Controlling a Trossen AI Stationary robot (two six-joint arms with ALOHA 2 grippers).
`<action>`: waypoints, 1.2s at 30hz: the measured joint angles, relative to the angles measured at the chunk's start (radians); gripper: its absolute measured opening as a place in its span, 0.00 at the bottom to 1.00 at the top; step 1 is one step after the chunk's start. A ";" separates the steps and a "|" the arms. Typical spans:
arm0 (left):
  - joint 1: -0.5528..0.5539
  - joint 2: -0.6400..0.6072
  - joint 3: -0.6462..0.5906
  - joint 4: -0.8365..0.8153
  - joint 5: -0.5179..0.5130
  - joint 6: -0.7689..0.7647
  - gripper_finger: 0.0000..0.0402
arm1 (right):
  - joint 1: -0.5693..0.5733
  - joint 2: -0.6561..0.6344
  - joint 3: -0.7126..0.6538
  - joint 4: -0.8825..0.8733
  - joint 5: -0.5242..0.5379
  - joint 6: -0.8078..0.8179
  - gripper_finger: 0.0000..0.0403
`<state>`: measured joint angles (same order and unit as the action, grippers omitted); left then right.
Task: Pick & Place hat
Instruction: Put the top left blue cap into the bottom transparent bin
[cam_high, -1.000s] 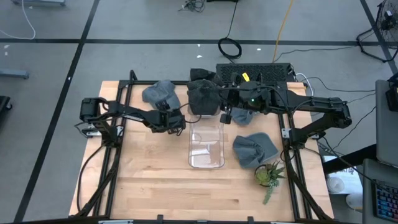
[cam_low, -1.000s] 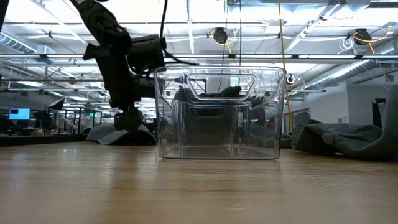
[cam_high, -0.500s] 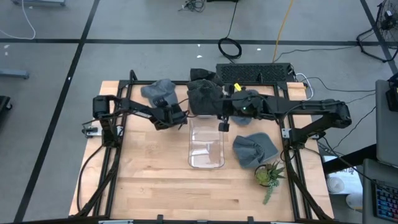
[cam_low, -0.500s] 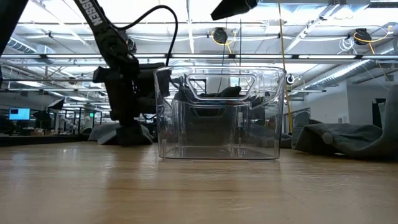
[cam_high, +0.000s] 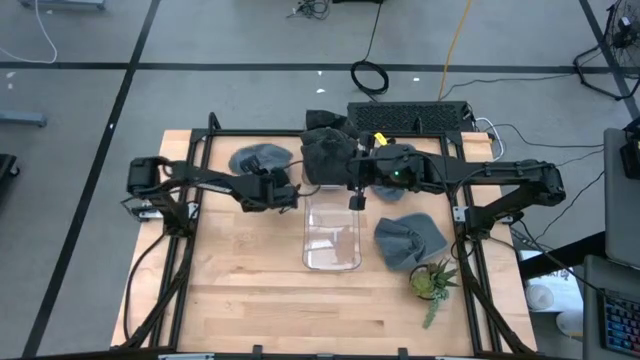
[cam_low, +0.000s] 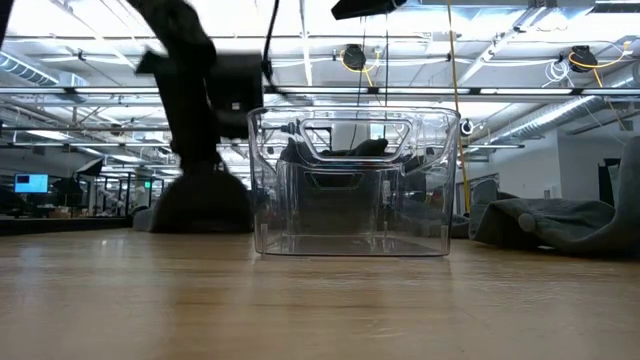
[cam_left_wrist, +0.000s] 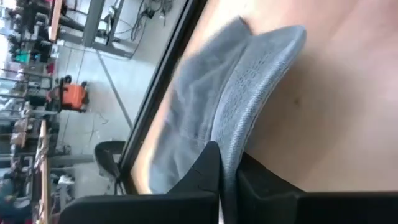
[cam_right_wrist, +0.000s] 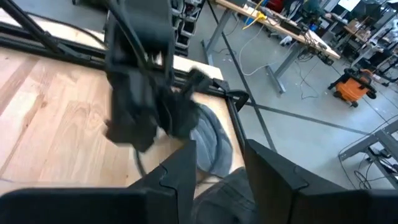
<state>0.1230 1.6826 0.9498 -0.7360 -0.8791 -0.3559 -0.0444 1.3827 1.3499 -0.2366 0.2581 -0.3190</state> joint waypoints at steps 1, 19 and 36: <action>-0.015 -0.026 0.017 -0.045 -0.005 -0.011 0.02 | 0.000 0.000 0.000 -0.006 0.000 0.000 0.31; -0.148 -0.248 0.304 -0.511 -0.122 0.144 0.02 | 0.000 -0.057 -0.001 -0.037 -0.011 0.275 0.31; -0.302 -0.520 0.449 -0.514 -0.134 0.900 0.02 | 0.000 -0.133 0.000 -0.023 -0.104 0.655 0.65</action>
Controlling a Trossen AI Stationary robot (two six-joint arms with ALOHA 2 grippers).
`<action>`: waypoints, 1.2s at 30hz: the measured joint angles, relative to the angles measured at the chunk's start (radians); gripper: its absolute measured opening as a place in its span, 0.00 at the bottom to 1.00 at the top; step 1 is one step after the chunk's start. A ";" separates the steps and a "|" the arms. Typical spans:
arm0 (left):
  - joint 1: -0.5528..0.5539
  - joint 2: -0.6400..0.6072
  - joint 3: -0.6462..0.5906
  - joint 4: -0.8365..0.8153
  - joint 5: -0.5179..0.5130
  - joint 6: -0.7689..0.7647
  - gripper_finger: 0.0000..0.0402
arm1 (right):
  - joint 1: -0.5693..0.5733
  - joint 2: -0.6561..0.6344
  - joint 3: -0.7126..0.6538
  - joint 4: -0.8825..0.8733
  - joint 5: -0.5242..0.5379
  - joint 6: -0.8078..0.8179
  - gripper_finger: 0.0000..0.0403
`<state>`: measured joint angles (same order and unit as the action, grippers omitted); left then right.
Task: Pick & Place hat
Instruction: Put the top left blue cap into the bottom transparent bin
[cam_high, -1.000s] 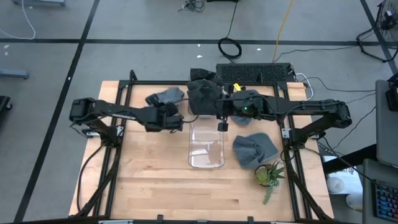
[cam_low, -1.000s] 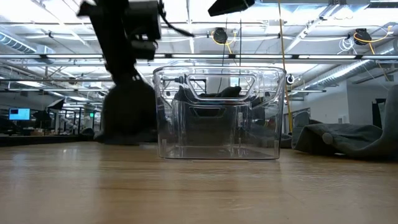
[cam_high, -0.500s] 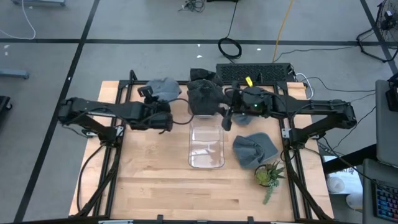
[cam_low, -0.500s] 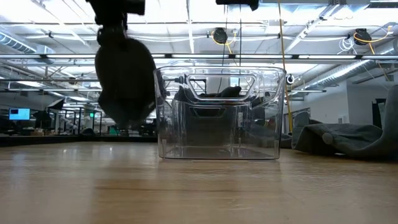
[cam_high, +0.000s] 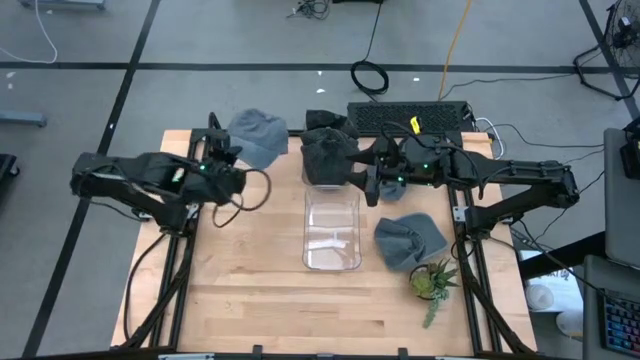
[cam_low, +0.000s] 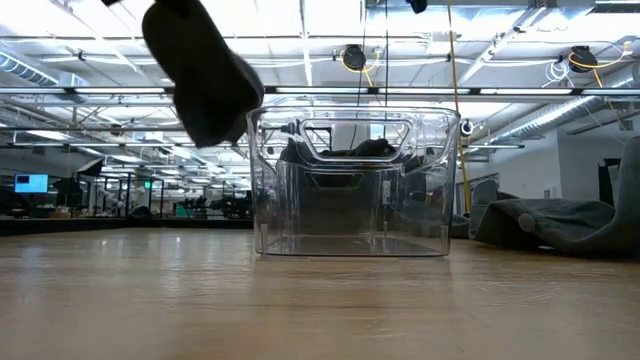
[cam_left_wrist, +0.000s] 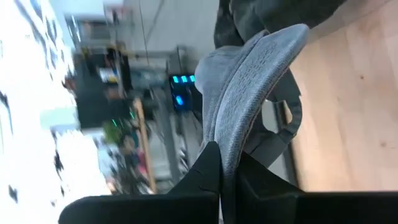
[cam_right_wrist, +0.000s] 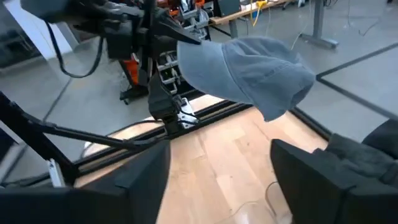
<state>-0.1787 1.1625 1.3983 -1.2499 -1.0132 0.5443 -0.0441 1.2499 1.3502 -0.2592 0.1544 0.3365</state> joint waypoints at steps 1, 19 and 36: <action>-0.007 -0.014 0.003 0.026 0.010 0.066 0.02 | 0.000 0.000 0.000 0.001 -0.002 0.013 0.68; -0.167 -0.112 0.006 0.498 0.197 0.863 0.02 | -0.138 -0.001 0.000 0.024 -0.183 0.552 0.75; -0.251 -0.109 0.006 0.602 0.222 0.974 0.02 | -0.213 0.007 0.000 0.079 -0.263 0.726 0.76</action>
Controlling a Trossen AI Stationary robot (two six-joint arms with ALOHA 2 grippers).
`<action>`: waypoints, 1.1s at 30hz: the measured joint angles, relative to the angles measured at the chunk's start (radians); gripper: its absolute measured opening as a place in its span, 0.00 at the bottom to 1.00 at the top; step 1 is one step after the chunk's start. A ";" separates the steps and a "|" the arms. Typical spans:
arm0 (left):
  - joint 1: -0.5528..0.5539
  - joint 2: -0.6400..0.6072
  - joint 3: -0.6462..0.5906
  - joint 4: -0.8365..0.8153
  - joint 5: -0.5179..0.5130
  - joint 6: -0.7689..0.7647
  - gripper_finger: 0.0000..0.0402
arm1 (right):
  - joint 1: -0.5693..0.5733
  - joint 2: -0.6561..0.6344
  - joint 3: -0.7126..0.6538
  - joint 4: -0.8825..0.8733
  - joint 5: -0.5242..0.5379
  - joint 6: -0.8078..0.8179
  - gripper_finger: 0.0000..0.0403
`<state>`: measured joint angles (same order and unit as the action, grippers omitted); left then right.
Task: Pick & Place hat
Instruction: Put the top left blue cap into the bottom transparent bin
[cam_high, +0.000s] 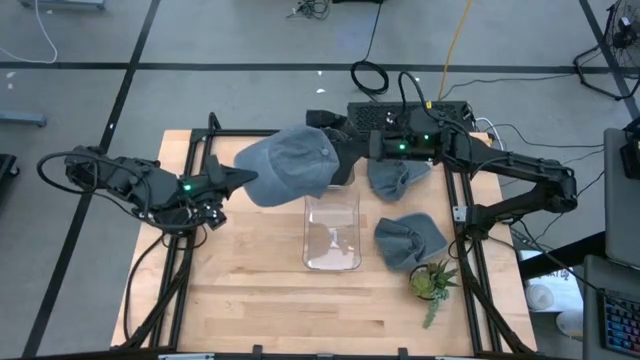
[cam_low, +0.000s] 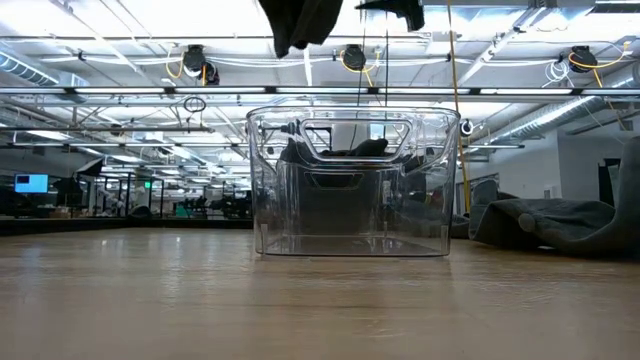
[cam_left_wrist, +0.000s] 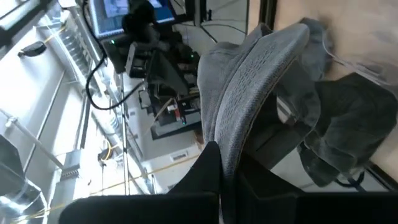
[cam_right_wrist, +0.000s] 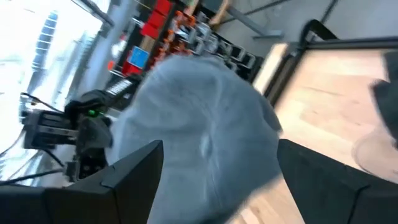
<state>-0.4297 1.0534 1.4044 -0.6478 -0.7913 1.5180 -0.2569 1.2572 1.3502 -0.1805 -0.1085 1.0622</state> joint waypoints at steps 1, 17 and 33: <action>0.000 0.000 0.000 0.009 0.006 0.006 0.02 | 0.000 0.004 0.000 0.019 -0.001 0.001 0.76; 0.054 0.075 0.000 0.132 0.066 0.110 0.02 | 0.002 0.046 0.000 0.064 -0.122 0.030 0.75; 0.069 0.085 0.000 0.130 0.062 0.070 0.02 | 0.002 0.043 0.000 0.065 -0.210 0.026 0.32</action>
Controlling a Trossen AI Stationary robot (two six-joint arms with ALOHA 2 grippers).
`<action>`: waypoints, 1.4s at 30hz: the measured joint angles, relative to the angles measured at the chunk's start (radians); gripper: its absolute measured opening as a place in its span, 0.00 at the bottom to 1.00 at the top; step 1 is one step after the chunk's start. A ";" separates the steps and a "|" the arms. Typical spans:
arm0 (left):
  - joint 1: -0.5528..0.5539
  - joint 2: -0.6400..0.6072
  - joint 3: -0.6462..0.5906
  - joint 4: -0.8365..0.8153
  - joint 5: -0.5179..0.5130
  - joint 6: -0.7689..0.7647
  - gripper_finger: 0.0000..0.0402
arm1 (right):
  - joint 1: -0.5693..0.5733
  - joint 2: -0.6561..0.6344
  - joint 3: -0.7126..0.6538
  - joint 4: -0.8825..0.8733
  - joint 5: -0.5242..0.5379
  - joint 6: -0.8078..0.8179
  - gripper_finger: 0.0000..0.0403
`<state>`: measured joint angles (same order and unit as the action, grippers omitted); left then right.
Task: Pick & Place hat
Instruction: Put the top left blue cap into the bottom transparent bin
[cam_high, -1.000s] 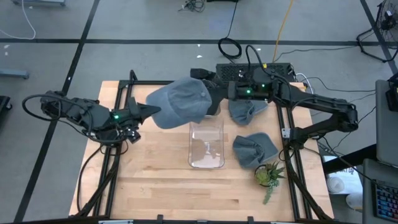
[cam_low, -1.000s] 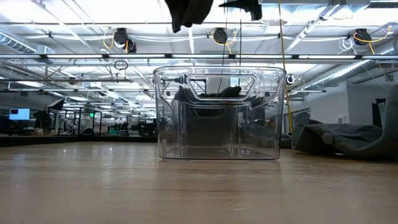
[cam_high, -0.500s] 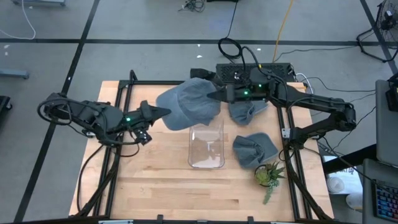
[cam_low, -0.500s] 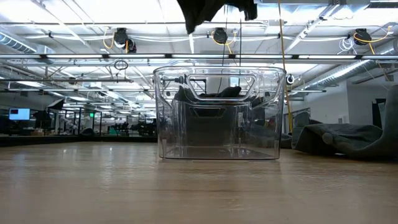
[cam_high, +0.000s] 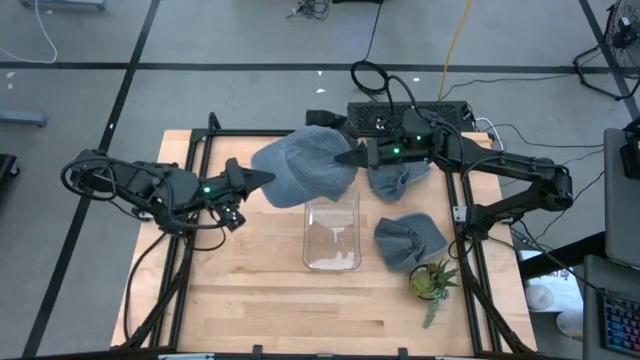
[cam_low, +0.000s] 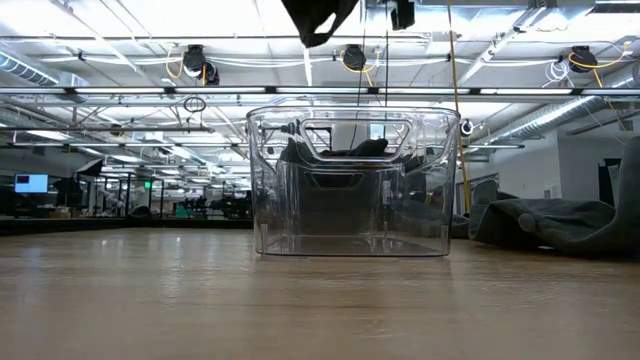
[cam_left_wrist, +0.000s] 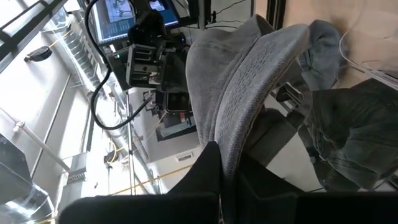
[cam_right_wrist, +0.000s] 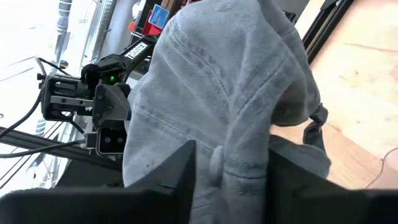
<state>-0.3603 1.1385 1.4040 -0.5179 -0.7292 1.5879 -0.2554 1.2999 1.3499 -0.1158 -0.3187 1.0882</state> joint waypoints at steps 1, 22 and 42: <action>0.000 0.000 0.000 0.000 0.000 -0.001 0.02 | 0.000 0.000 0.000 0.000 0.000 0.000 0.28; -0.001 -0.022 0.000 -0.107 0.033 -0.773 0.25 | -0.056 -0.098 0.031 0.163 -0.136 -0.165 0.02; 0.132 -0.023 0.000 -0.296 0.111 -1.660 0.28 | -0.171 0.041 0.512 -0.227 -0.445 -0.788 0.02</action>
<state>-0.2284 1.1160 1.4040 -0.8136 -0.6179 -0.0721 -0.4259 1.3411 1.8620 -0.3424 -0.7636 0.3006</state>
